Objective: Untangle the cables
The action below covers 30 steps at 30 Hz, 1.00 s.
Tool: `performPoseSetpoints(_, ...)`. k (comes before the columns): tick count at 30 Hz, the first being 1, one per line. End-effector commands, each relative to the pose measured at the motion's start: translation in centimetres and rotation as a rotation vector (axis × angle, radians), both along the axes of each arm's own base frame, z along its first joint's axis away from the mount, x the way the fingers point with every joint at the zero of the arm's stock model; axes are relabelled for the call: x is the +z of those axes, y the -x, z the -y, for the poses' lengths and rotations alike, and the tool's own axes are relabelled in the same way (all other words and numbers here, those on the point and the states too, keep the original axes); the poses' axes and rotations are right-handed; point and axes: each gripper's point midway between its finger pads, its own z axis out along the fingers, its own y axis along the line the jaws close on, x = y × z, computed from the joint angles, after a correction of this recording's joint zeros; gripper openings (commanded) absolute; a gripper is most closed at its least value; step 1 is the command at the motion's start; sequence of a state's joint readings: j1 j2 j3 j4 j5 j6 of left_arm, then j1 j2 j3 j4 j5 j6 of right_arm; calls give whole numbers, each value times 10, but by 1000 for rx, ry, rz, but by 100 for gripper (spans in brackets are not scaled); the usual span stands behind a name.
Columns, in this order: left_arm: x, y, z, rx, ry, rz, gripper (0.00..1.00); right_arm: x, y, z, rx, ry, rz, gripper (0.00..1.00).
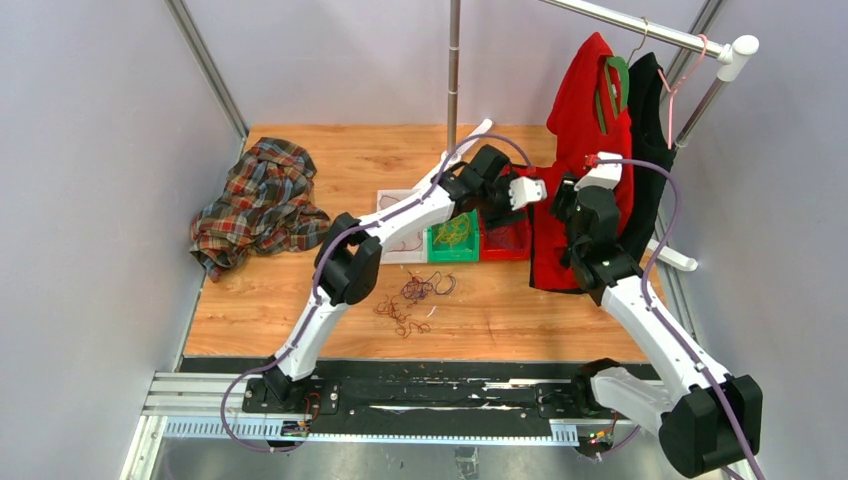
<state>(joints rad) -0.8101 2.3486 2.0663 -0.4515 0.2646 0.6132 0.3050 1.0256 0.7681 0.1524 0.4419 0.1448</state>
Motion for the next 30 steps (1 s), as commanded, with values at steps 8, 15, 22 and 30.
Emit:
performPoseSetpoints(8,182,24,-47,22,197,-21,98,27,2,-13,103,-29,65,57)
performPoseSetpoints(15,172,74,-173,152,115,-196,98,-5,8,-96,387,-6,-13,58)
performPoseSetpoints(22,117,108,-282,294,86,-311,100,-76,70,-216,747,39,-174,57)
performPoseSetpoints(30,40,154,-301,238,-5,-391,95,-158,115,-274,887,28,-373,57)
